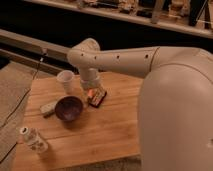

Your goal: Move the arm in a circular motion

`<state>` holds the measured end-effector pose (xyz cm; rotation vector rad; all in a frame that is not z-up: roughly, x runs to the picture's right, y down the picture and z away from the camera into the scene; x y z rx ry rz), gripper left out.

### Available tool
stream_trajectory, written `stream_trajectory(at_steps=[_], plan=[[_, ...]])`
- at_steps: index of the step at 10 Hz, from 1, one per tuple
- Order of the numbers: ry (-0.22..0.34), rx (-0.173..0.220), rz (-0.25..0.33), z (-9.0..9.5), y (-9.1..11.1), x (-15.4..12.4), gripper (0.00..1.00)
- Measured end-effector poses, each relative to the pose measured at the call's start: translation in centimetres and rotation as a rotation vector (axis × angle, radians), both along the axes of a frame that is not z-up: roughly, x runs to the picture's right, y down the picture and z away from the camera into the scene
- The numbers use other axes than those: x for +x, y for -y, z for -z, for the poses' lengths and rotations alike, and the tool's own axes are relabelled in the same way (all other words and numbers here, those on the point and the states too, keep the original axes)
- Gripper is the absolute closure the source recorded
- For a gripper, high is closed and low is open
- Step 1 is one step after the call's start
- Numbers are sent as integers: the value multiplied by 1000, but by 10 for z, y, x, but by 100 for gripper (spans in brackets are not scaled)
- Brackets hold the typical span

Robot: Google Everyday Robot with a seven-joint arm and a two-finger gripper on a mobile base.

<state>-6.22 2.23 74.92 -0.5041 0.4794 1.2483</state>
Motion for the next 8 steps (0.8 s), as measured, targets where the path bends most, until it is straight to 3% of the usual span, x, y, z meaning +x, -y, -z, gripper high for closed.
stream_trajectory(at_steps=[4, 6, 8], plan=[[60, 30, 23, -27, 10, -63, 35], [104, 1, 31, -24, 1, -94, 35], [150, -62, 50, -8, -21, -118, 35]])
